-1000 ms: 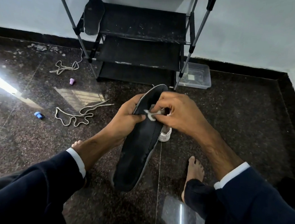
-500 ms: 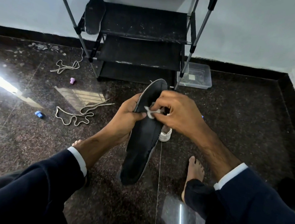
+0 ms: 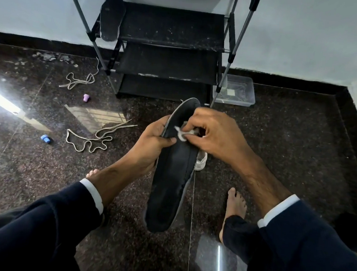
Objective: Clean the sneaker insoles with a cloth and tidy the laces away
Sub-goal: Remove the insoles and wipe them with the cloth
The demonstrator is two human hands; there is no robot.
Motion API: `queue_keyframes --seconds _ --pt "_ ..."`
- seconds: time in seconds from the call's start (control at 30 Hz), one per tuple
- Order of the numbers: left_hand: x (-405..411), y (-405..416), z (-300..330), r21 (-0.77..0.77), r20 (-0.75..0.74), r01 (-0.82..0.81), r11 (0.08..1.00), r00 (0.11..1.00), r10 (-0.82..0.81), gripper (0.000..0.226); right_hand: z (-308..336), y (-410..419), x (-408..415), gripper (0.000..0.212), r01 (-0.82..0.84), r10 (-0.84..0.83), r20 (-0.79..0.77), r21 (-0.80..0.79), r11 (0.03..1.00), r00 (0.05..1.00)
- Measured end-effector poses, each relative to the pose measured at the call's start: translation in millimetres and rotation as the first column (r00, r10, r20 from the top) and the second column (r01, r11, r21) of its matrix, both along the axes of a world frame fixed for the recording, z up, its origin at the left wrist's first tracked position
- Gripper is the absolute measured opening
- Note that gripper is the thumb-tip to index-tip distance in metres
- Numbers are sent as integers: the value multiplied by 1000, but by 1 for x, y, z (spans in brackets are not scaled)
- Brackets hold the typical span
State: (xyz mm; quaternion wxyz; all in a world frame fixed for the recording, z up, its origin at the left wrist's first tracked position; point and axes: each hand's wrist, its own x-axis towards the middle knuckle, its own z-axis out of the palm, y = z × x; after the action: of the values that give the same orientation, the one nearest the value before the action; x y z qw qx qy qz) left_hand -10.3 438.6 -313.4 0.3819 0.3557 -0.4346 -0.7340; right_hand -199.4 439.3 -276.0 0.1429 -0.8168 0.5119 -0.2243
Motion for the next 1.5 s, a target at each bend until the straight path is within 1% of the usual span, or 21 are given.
queue_keyframes --seconds 0.13,0.2,0.27,0.33,0.43,0.5,0.57,0.63,0.73,0.83,0.93,1.0,1.07,1.13,1.17,1.2,1.27,1.33,1.4,1.43,1.5 --pt "-2 2 3 -16 45 41 999 998 -40 56 2 -1 -9 5 228 -226 33 -141 963 974" --pt "0 1 5 -26 71 43 999 997 -41 56 1 -3 -13 6 310 -302 85 -124 942 950" --pt "3 -1 7 -24 77 27 999 997 -25 54 1 -6 -16 10 341 -323 210 -54 938 923" --pt "4 -3 8 -12 75 1 1000 997 0 51 1 -7 -16 13 301 -291 284 9 954 913" --pt "4 -4 6 5 67 -32 999 997 32 50 -3 -5 -12 12 178 -182 206 37 983 962" --pt "6 -6 5 7 61 -64 998 996 63 46 -5 -3 -8 12 61 -78 157 111 992 985" --pt "8 -8 3 13 66 -104 995 993 103 42 -4 -1 -3 13 -50 24 132 198 979 991" --pt "9 -8 2 25 72 -128 991 989 126 40 -2 0 -2 14 -103 76 123 236 966 989" --pt "7 -6 1 22 94 -97 995 991 95 39 0 0 -6 11 -44 33 66 169 985 997" --pt "5 -3 2 30 115 -47 998 992 43 38 1 -2 -12 9 128 -126 38 -27 991 991" --pt "4 -1 6 27 130 -15 1000 991 11 36 1 -2 -13 10 279 -273 60 -148 949 960" --pt "4 -1 8 22 131 -4 1000 991 1 36 1 -2 -11 11 285 -276 76 -152 947 958" --pt "5 0 7 25 134 0 1000 991 -3 37 0 -2 -8 11 168 -162 111 -43 985 980" --pt "4 1 5 19 153 9 1000 988 -12 39 0 0 -2 13 19 -30 118 86 996 993" --pt "4 0 4 9 169 21 1000 985 -23 40 -1 1 0 13 -11 3 90 92 996 996" --pt "4 0 4 1 181 38 999 983 -38 41 -1 1 0 12 -4 1 57 58 998 998" --pt "2 0 5 -2 179 72 997 981 -71 42 -1 -1 -4 10 93 -91 33 -58 994 995" --pt "-1 2 5 -8 185 99 995 978 -96 44 0 -4 -12 10 226 -217 78 -141 964 973" --pt "-2 3 4 -28 197 112 993 975 -104 47 -1 -6 -17 9 307 -288 134 -161 938 948" --pt "-2 3 3 -40 200 112 993 975 -102 48 -2 -6 -17 9 307 -286 148 -153 939 947" --pt "-1 2 4 -66 202 107 992 975 -91 52 -3 -3 -10 9 218 -201 159 -104 970 967"
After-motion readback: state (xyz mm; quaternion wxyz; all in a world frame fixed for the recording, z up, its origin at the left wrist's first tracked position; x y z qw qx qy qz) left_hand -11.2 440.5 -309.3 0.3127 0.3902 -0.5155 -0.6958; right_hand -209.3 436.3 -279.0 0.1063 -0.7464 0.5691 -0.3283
